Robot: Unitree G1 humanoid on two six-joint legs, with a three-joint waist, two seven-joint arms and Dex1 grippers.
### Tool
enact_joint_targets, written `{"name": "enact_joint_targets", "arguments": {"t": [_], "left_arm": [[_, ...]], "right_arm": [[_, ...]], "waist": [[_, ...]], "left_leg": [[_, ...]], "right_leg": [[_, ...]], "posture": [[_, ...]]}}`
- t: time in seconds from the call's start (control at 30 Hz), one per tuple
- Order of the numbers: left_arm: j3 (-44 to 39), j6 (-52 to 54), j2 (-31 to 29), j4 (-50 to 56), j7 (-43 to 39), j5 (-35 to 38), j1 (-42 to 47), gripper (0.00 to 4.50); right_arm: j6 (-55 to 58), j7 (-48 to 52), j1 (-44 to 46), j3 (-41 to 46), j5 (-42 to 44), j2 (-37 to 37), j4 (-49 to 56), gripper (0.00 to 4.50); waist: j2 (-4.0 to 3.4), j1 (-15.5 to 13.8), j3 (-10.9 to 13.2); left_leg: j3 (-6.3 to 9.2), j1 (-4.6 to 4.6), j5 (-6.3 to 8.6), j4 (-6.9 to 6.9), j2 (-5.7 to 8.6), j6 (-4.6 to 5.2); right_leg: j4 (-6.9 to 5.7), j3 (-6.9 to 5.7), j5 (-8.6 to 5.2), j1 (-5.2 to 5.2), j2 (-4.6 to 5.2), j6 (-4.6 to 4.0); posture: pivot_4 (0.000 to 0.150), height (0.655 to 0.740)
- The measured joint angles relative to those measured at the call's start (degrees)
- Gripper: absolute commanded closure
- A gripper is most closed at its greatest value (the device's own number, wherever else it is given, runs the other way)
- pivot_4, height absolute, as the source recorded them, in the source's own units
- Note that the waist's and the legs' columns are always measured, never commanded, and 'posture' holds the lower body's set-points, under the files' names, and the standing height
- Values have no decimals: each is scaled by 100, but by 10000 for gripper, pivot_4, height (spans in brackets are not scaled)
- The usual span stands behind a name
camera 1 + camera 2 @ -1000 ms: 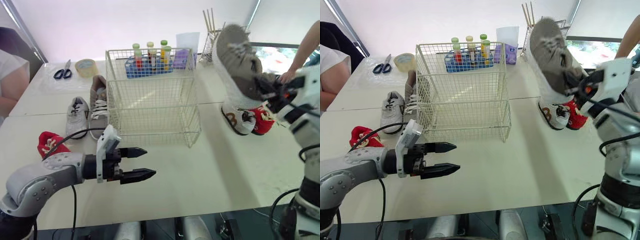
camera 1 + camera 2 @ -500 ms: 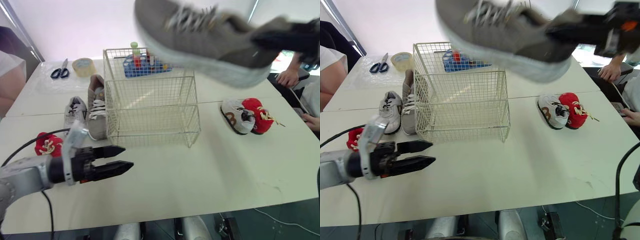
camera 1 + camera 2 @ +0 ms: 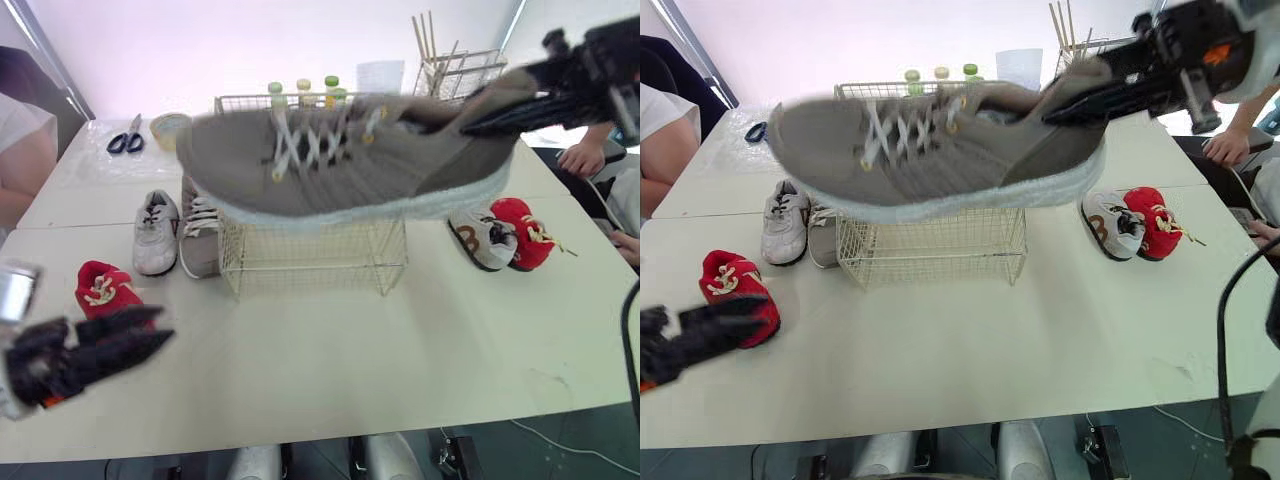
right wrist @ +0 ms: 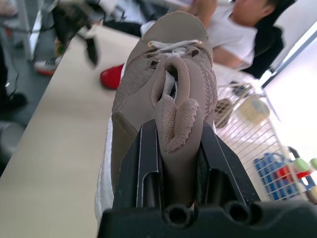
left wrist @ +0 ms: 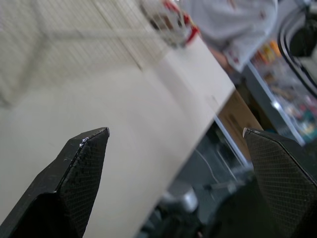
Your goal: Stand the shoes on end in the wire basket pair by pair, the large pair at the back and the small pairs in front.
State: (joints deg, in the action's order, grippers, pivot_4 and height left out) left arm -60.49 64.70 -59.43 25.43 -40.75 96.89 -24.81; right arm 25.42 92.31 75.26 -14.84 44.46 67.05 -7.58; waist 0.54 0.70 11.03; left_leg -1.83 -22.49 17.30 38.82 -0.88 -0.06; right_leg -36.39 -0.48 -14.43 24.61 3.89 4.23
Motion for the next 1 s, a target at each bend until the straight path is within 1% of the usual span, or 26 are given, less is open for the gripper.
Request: {"name": "enact_joint_targets", "arguments": {"t": [0.1,0.17,0.2,0.27,0.33,0.37,0.43,0.5,0.6,0.67,0.7,0.8,0.9,1.0], "left_arm": [[-109,7,-540,-566,-266,-69,474,0],[-99,5,-819,-852,-509,-239,784,0],[-59,6,-910,-921,-653,-360,904,0],[285,-1,-1124,-1039,-959,-541,1317,0],[684,-20,-1269,-1072,-1184,-612,1689,0],[1034,-46,-1345,-1101,-1350,-641,1997,0],[1892,-129,-1565,-1073,-1778,-730,2694,0],[2805,-165,-1664,-1071,-2213,-922,3477,0],[3973,-170,-1551,-1191,-2763,-1296,4726,0],[4578,-153,-1389,-1209,-3119,-1583,5346,0],[4780,-148,-1328,-1204,-3251,-1689,5510,0],[5404,-129,-1033,-1181,-3704,-2146,5799,0],[5818,-165,-854,-1017,-3990,-2555,5836,0],[6080,-228,-658,-867,-4103,-2894,5863,0]], "right_arm": [[-573,7,-55,-841,200,393,523,42294],[-967,7,-22,-1315,204,551,632,42294],[-1091,8,6,-1476,236,635,633,42294],[-1231,8,139,-1738,443,819,681,42294],[-1330,9,308,-1836,662,847,784,42294],[-1364,8,404,-1886,794,864,861,42294],[-1432,9,712,-2044,1028,757,928,42294],[-1538,9,968,-2162,1168,686,938,42294],[-1674,9,1287,-2368,1241,512,842,42294],[-1805,9,1452,-2490,1255,430,807,42294],[-1836,9,1492,-2537,1256,410,793,42294],[-1904,9,1531,-2675,1265,385,775,42294],[-1926,9,1531,-2787,1264,319,786,42294],[-1957,9,1531,-2888,1264,297,833,42294]], "waist": [[-1,26,1],[0,37,2],[-2,39,4],[-1,34,5],[1,31,7],[1,30,8],[4,24,9],[3,23,9],[5,21,10],[6,25,9],[6,25,10],[7,25,10],[8,25,11],[8,7,11]], "left_leg": [[-10,-1,1,-3,3,-1],[-18,-2,1,-4,4,-1],[-26,-3,1,-5,7,-1],[-32,-5,1,-8,7,-2],[-33,-6,1,-14,4,-2],[-33,-6,1,-18,4,-3],[-33,-7,-1,-20,2,-7],[-35,-6,-2,-23,2,-8],[-37,-6,-3,-23,2,-8],[-40,-5,-3,-23,2,-8],[-41,-6,-3,-23,3,-8],[-44,-11,-2,-22,2,-6],[-43,-25,-1,-13,0,-3],[-36,-67,1,20,-1,0]], "right_leg": [[6,1,1,1,1,0],[10,2,2,2,0,0],[9,4,2,7,-6,1],[11,8,3,11,-9,1],[11,9,3,16,-12,2],[11,10,3,18,-12,2],[10,10,4,21,-18,3],[10,10,5,21,-20,4],[9,10,8,21,-28,11],[6,13,19,22,-29,29],[7,13,20,23,-30,31],[7,14,23,28,-31,37],[4,15,27,38,-32,43],[-17,15,32,72,-32,52]], "posture": [[1500,7400],[1500,7400],[1500,7400],[1500,7400],[1500,7400],[1500,7400],[1500,7400],[1500,7400],[1500,7400],[1500,7400],[1500,7400],[1500,7400],[1500,7400],[1500,7400]]}}
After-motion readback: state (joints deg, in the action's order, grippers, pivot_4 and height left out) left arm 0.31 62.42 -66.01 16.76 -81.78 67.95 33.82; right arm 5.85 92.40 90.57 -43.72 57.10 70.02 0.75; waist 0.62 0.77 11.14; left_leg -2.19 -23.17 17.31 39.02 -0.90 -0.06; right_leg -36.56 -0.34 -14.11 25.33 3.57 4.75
